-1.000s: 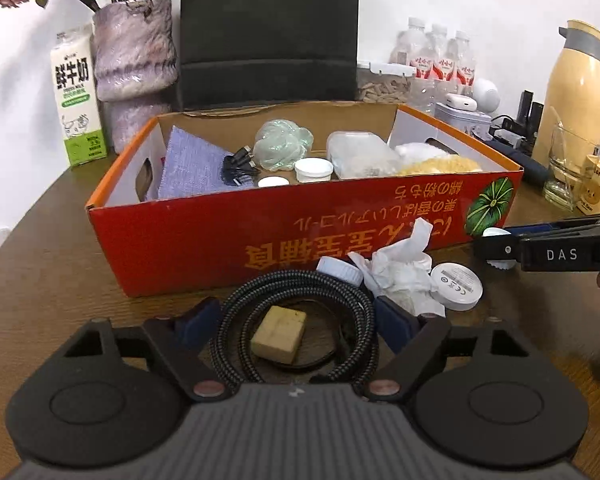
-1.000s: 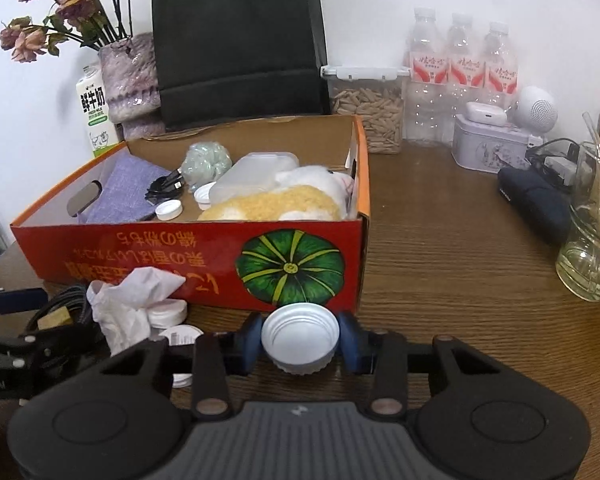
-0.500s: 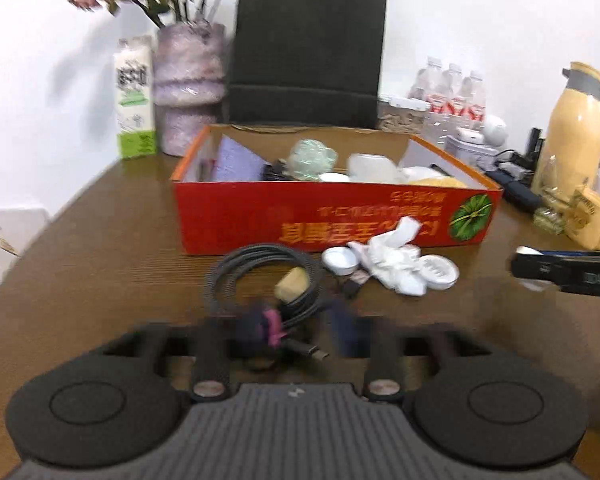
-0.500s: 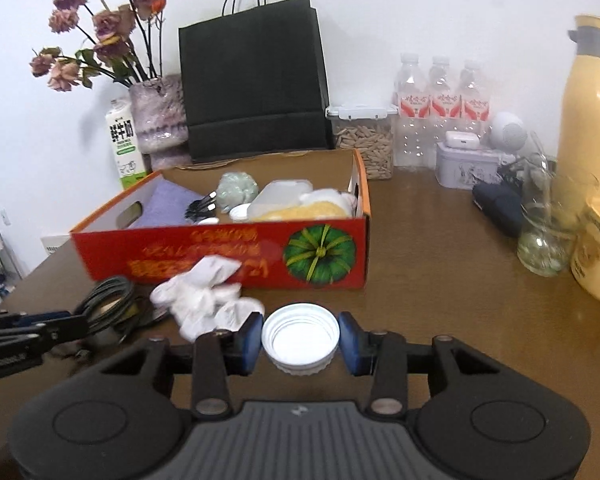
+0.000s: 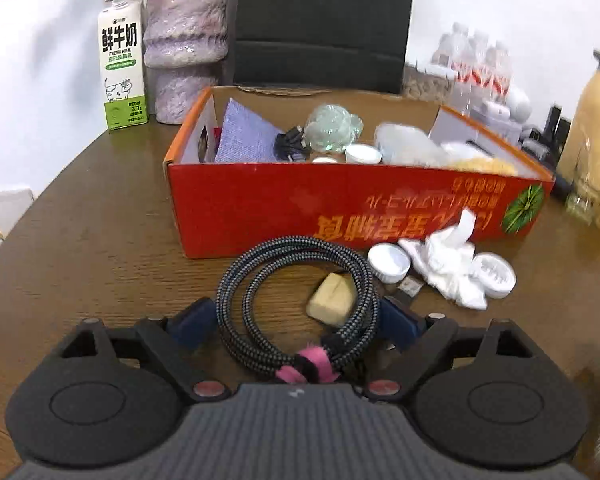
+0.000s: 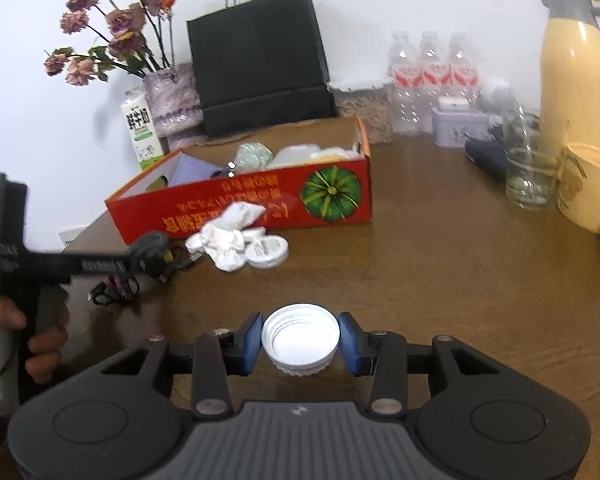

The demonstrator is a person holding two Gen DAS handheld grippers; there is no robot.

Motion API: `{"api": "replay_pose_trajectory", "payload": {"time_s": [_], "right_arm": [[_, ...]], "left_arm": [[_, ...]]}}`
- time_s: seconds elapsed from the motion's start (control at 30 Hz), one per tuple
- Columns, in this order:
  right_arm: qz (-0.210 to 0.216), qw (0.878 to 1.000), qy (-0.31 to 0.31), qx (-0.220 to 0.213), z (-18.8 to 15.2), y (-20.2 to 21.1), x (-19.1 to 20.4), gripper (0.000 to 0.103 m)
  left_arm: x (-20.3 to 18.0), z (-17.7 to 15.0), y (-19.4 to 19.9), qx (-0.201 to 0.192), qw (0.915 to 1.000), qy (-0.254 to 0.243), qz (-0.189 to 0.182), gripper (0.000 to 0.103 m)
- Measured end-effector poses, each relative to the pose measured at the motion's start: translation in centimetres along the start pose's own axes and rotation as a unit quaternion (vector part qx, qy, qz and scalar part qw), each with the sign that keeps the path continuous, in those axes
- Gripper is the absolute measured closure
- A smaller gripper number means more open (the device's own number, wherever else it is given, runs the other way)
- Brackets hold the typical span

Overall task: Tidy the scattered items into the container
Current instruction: 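Grasp the black braided cable with the left tool while the right tool grasps a white cap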

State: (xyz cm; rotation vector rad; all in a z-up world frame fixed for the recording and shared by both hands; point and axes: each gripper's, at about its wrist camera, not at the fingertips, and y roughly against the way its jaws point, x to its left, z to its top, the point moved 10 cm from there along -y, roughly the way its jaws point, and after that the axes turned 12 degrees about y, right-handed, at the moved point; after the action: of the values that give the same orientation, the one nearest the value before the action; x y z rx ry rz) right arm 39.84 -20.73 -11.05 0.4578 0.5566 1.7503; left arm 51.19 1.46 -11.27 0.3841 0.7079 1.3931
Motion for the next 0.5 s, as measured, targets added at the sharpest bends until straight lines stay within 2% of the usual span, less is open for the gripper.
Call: {"api": "replay_pose_trajectory", "payload": {"time_s": [0.07,0.17,0.23,0.27,0.33,0.4,0.43,0.5], "right_arm": [[-0.008,1.000,0.006,0.002,-0.4,-0.1,0.1,0.063],[-0.004,1.000,0.011,0.001,-0.5,0.4,0.6,0.063],[-0.005,1.000,0.019,-0.005,-0.4,1.2,1.0,0.063],[-0.003,1.000,0.020,-0.008,-0.3,1.7,1.1,0.063],[0.002,1.000,0.023,-0.016,-0.3,2.9,1.4,0.063],[0.004,0.999,0.029,-0.021,-0.4,4.1,1.7,0.063],[0.003,0.999,0.033,-0.021,-0.7,4.7,2.0,0.063],[0.008,0.999,0.037,-0.021,-1.3,5.5,2.4,0.063]], "left_arm": [[-0.3,-0.3,0.2,-0.003,0.9997,-0.020,0.016,0.016],[-1.0,-0.7,1.6,-0.024,0.9988,-0.038,0.020,0.017],[-1.5,-0.9,3.6,-0.047,0.9978,-0.042,0.022,0.018],[-1.9,-1.2,4.9,-0.057,0.9972,-0.043,0.022,0.023],[-2.3,-1.9,7.6,-0.064,0.9969,-0.037,0.028,0.023],[-2.9,-2.7,10.1,-0.071,0.9971,-0.027,0.004,0.053],[-3.0,-3.2,11.1,-0.064,0.9978,-0.017,-0.003,0.078],[-3.1,-4.4,12.9,-0.060,0.9981,0.001,-0.010,0.079]]}}
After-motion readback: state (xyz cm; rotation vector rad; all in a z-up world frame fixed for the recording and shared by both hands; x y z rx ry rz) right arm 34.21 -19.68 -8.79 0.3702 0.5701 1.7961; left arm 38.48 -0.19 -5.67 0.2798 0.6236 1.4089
